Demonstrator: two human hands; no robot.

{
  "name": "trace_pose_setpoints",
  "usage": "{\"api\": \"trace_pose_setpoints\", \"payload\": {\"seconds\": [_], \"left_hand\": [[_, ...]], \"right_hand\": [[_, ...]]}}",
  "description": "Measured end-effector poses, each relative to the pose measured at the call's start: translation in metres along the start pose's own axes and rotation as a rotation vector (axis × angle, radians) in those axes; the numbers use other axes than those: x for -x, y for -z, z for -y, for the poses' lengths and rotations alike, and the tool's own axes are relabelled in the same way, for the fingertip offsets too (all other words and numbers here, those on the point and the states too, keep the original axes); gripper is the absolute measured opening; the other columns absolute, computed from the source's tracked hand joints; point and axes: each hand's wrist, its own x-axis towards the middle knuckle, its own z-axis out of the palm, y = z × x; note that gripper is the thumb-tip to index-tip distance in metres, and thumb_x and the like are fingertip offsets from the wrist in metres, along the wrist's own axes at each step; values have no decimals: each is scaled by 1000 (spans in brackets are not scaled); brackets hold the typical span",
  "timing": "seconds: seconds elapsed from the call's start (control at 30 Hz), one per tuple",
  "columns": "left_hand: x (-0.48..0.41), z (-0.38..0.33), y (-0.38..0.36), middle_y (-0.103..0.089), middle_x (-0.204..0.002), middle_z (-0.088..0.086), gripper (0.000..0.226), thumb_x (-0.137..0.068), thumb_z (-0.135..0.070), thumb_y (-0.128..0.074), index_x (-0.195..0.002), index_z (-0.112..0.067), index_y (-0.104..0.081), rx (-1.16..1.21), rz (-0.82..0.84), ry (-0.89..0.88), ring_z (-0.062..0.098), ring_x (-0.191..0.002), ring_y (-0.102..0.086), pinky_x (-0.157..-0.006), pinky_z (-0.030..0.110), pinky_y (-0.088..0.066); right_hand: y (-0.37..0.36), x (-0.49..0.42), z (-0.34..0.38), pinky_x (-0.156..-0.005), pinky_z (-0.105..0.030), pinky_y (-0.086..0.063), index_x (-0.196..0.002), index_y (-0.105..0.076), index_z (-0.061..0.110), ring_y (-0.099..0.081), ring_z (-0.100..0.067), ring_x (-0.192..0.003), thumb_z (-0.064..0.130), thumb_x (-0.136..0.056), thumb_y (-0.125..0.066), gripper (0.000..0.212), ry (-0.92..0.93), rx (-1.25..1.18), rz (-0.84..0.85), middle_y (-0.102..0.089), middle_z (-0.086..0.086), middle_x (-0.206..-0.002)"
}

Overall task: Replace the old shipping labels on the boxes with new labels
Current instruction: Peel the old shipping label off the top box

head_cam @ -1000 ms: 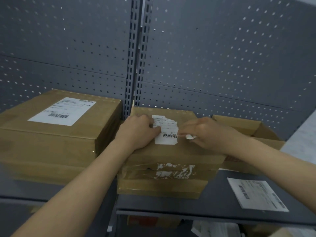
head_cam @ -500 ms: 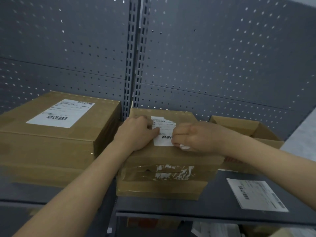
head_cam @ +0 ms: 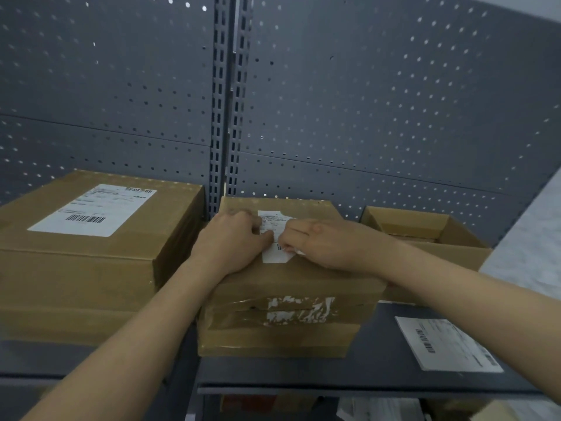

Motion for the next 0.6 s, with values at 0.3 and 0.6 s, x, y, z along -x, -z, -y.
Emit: {"api": "trace_pose_setpoints", "payload": {"seconds": [0.3,0.6], "left_hand": [[2,0,2,-57,-136,-4,43,-95,-51,-52,-127,-24,-65,29,4,-4,18,-114,-56,-85,31,-44],[2,1,1,-54,-138,-2,44,-94,-49,-54,-127,-21,-64,45,-2,-1,18,-118,-53,-92,32,-43]], "right_hand": [[9,16,-15,-106,-17,-30,-136,-55,26,-43,-4,-125,31,-102,-46,35,-128,-310,-20,-53,11,-138],[0,7,-14,-100,-37,-43,-117,-63,26,-51,-11,-112,23,-102,-48,21,-50,-269,-18,-55,10,-121]]}}
